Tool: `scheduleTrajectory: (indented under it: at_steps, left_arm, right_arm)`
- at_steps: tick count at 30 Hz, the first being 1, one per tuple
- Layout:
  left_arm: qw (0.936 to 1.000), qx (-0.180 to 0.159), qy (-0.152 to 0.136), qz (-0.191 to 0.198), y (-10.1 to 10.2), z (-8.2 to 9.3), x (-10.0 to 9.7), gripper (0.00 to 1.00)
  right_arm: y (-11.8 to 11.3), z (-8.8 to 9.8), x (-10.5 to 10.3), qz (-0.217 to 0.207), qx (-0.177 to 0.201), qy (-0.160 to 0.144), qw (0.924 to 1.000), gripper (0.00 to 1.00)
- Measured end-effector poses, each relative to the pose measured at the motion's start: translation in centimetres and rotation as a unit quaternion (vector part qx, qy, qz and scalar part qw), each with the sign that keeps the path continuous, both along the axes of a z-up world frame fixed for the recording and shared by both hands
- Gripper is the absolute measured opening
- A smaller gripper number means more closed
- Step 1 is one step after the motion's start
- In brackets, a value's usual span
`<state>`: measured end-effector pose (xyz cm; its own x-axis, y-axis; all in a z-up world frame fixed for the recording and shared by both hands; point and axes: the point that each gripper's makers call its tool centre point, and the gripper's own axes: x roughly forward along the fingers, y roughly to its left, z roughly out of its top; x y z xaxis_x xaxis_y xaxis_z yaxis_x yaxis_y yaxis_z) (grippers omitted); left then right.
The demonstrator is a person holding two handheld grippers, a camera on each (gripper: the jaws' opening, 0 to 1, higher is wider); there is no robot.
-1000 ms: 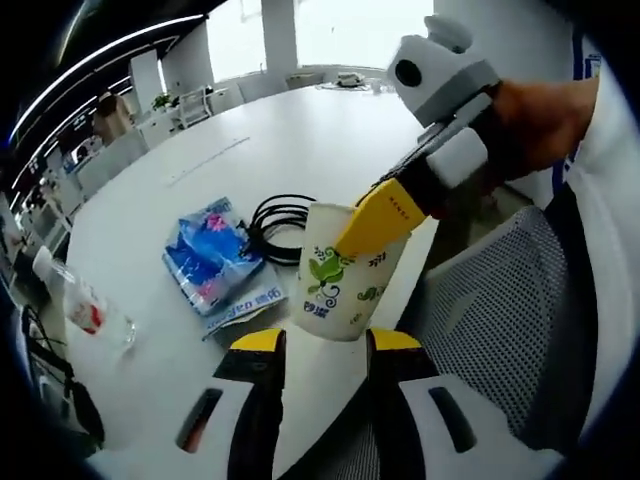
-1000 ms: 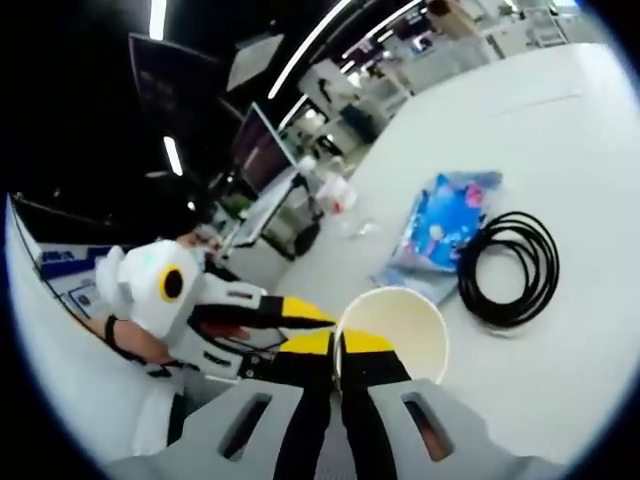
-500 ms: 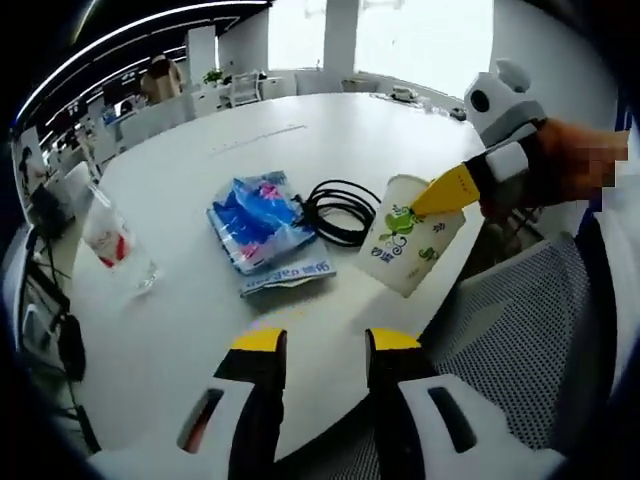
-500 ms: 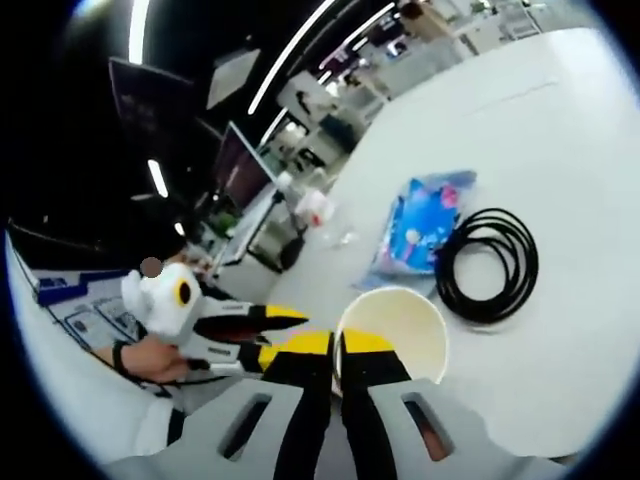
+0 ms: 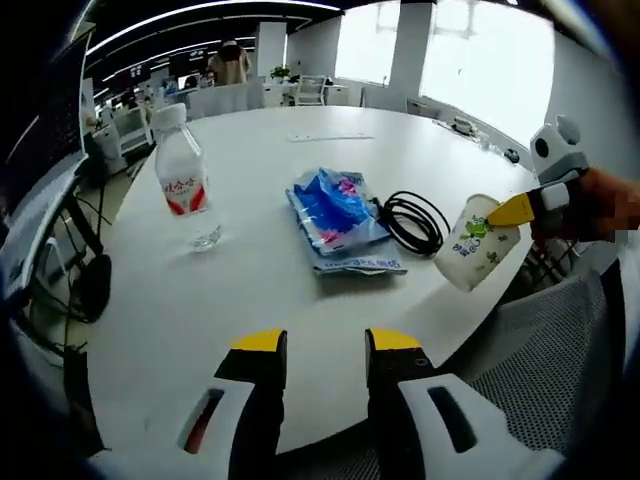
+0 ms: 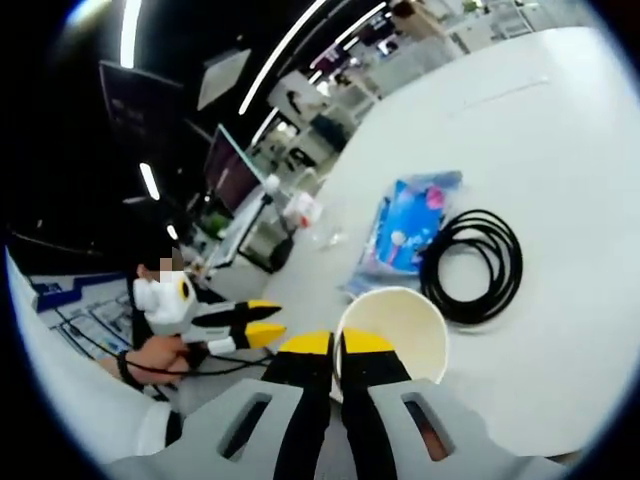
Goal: Arrange the tabletop items into an orderly group along one side of the table until the central work area is clear of visible clutter.
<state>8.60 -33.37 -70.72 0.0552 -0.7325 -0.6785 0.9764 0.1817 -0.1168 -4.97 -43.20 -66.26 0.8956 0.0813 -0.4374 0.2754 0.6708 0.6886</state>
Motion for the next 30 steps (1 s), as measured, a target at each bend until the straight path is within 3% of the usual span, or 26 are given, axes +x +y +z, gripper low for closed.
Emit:
scheduleTrajectory:
  at_steps: [13,19,30]
  left_arm:
    - [0.9992,-0.020,0.001,0.034,0.7,0.3,0.8,0.33]
    - [0.9991,-0.015,-0.022,0.032,0.8,0.3,0.9,0.35]
    - [0.9989,-0.021,-0.034,0.025,0.6,0.6,0.8,0.36]
  right_arm:
    - [0.0,-0.1,0.6,0.021,-0.010,0.018,0.9996,0.00]
    - [1.0,-0.1,2.2,0.066,-0.023,0.030,0.9971,0.00]
    - [2.0,0.2,6.7,0.129,-0.056,0.042,0.9892,0.00]
